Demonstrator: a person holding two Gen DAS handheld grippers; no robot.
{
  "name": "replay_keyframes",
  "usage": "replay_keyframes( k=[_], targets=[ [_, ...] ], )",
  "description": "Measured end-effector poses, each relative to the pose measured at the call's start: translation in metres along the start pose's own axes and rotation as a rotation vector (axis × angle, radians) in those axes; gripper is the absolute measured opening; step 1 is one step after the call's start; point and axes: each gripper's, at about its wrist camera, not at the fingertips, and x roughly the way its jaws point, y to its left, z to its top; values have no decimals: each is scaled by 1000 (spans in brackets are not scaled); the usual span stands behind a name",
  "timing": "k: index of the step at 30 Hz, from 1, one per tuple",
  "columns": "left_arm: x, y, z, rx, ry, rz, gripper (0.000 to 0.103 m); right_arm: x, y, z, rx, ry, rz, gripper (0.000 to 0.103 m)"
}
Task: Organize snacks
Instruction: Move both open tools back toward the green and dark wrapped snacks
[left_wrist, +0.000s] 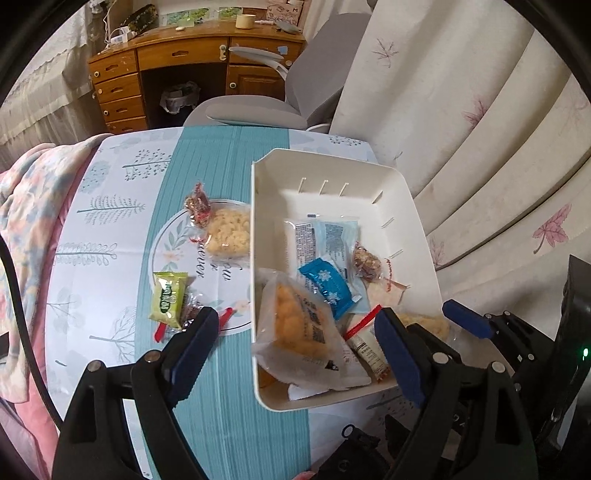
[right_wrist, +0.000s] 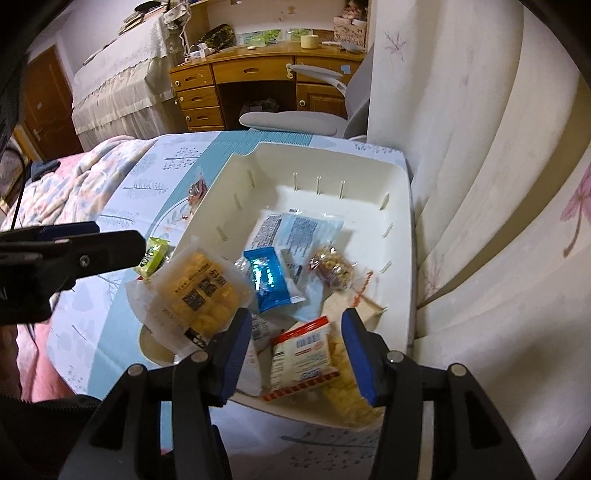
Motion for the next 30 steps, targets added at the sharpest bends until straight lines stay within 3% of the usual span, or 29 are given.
replay_keyframes(
  k=[6,10,15,19,30],
  targets=[
    [-6,21,-9,38,7,38,85,8,2,-4,131,45,40,51],
    [-12,44,-14,89,38,46,85,13,9,-7,285,79,80,52],
    [-26,79,-16,167,63,47,85,14,27,-14,480,80,105,53],
    [-34,109,-13,223,72,40,85,11,51,-20,597,64,94,60],
    [-47,178,4,379,83,33,85,17,121,-29,757,43,73,60]
  ],
)
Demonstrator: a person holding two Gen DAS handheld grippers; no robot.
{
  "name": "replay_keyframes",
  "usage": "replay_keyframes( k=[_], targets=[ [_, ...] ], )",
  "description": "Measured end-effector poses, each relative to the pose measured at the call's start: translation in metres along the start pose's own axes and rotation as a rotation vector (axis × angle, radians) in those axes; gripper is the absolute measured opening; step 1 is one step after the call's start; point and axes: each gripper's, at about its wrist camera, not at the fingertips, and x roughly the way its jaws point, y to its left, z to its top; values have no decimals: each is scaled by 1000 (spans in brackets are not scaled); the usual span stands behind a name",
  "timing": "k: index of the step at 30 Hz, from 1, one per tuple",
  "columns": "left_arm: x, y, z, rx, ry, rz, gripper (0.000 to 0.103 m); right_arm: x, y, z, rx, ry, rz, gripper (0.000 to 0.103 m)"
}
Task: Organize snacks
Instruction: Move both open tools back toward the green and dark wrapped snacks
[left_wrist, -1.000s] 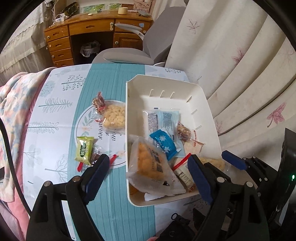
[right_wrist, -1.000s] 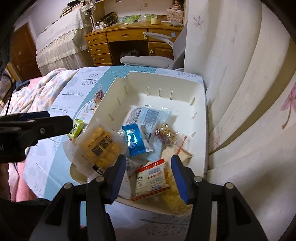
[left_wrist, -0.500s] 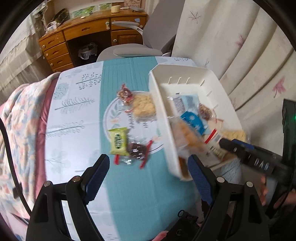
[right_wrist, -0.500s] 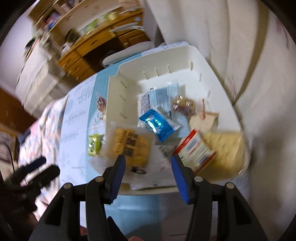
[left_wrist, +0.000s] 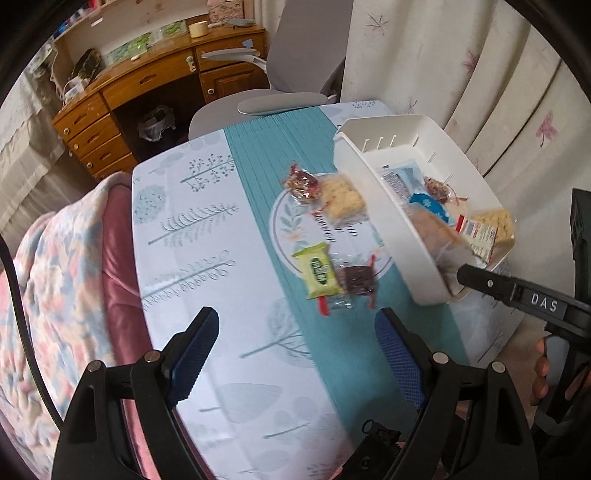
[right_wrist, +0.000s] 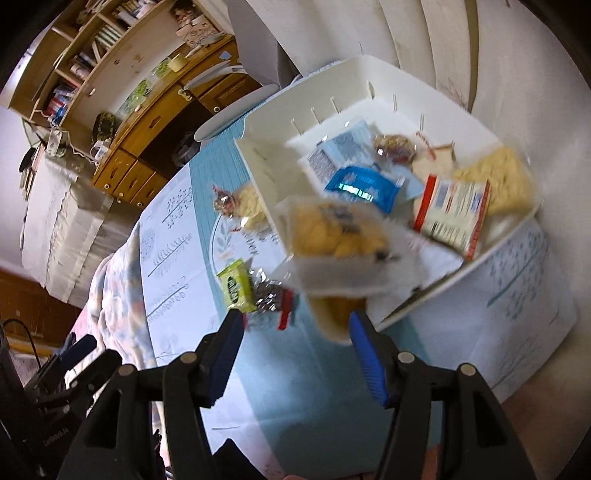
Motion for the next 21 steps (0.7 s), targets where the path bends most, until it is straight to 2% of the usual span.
replay_keyframes(
  k=[4,9,16,21],
  targets=[
    [4,14,2,42,-3,-5,85,9,12,-17,16,19,-7,60],
    [23,22,10,85,36,-21,85,23,23,-27,5,46,-16,60],
    [66,15,16,211,90,32,85,50,34,-35,-35,58,-3,60],
    [100,6,19,298,113,34,86,71,38,-39,-43,12,-12,60]
  ],
)
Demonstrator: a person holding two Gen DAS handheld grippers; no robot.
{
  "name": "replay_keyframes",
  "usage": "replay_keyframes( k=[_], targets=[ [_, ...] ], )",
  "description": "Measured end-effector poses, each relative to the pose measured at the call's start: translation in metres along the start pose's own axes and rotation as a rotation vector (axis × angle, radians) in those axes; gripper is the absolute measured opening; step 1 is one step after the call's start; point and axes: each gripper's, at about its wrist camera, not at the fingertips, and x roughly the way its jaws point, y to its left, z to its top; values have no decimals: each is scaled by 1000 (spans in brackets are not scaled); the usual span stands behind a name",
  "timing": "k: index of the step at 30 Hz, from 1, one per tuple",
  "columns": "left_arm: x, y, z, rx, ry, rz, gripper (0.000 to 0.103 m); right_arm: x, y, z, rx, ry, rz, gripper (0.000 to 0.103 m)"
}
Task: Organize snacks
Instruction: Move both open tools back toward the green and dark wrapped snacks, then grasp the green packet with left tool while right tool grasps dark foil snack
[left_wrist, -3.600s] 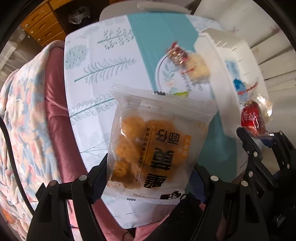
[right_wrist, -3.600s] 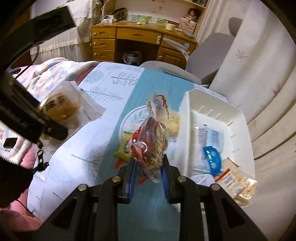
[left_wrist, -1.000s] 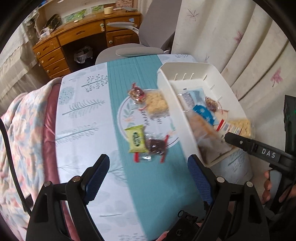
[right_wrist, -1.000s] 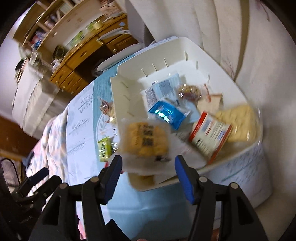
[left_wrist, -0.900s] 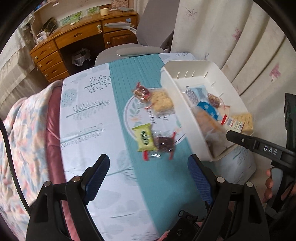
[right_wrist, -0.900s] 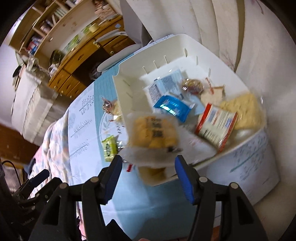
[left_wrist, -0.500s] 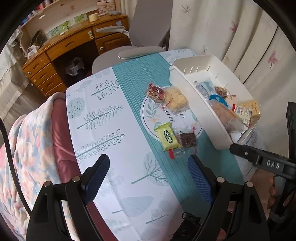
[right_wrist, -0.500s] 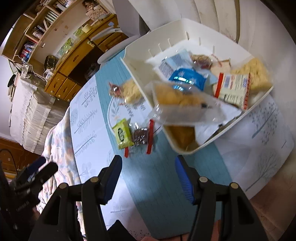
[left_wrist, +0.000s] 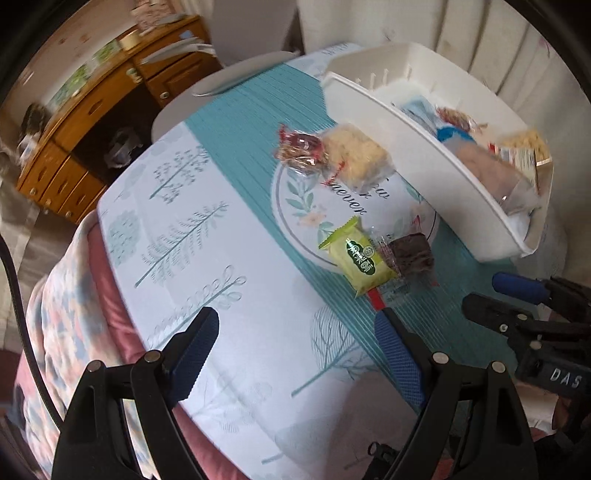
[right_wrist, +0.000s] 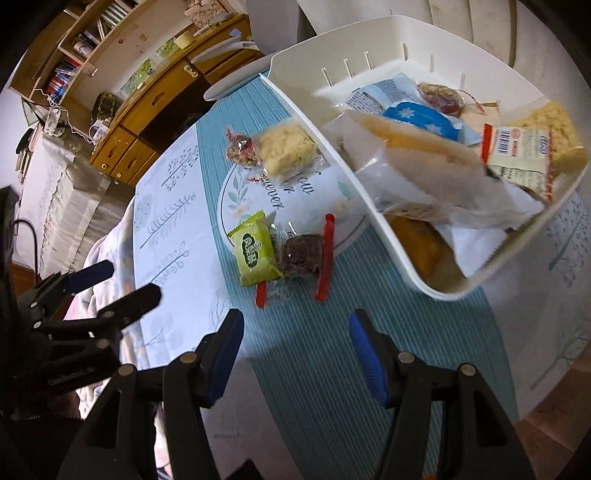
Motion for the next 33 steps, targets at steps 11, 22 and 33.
replay_keyframes(
  k=[11,22,33],
  targets=[
    [67,-4,25,-6,27,-75,85,39,7,2,-103,-107,-119,60],
    [97,-15,39,-128,82,-182,85,69,10,8,-162,-105,-89,59],
    [114,-30,41,-208,107,-212,78,74,16,14,-243,-141,-93,54]
  ],
)
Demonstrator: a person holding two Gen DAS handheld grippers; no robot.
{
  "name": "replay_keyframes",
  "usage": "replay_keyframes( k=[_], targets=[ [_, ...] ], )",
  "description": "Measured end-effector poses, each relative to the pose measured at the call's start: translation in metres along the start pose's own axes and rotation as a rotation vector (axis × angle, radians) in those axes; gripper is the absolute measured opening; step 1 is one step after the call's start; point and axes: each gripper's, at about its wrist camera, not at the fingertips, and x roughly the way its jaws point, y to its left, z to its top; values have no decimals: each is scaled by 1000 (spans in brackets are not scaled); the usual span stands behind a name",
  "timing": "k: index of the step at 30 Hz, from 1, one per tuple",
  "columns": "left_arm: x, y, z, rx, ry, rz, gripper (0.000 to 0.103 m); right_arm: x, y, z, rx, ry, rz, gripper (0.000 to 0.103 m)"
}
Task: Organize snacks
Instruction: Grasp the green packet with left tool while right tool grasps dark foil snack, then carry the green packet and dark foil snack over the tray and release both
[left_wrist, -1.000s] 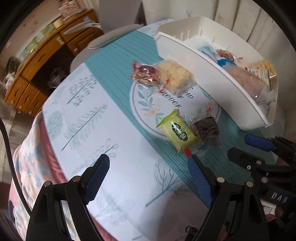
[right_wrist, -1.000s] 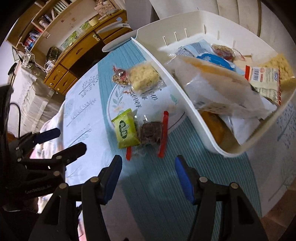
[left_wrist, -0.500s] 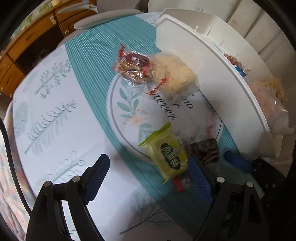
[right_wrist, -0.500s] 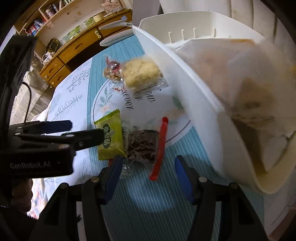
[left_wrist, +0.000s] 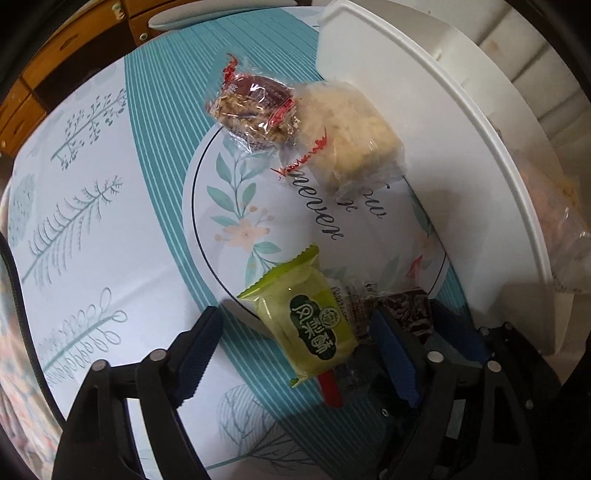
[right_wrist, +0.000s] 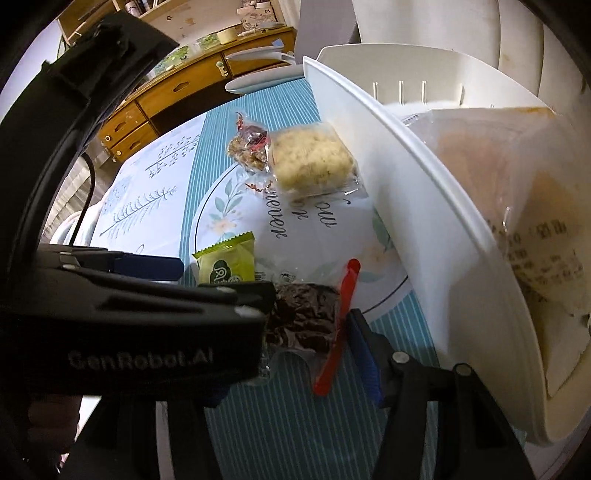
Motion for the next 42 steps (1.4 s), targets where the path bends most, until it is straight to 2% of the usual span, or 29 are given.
replay_keyframes(
  k=[1,3,6,9,19,22,24,30,33,42],
  targets=[
    [0,1,0,-11,-1,-7,76,0,0,0,-7,-1,-3,54],
    [-1,1,0,-21,-13,24,60,1,2,1,-23,4,-16,52],
    [-1,4,-1,-20,-21,57,47,4,4,2,-41,10,-48,47],
    [-1,9,-2,-45,-21,30,45,6,4,4,-54,14,-59,47],
    [-12,46,-19,-116,4,38,43,7,8,5,-85,44,-73,43],
    [-18,60,-30,-174,21,22,43,5,10,3,-98,66,-87,43],
    [-24,70,-37,-227,35,-20,43,3,11,1,-96,82,-93,43],
    [-64,82,-63,-267,12,-48,43,-10,15,-8,-41,151,-53,43],
    [-89,72,-63,-268,18,-37,43,-21,20,-10,-29,166,-32,43],
    [-158,52,-93,-289,-21,-82,43,-74,45,-1,-162,101,23,43]
  ],
)
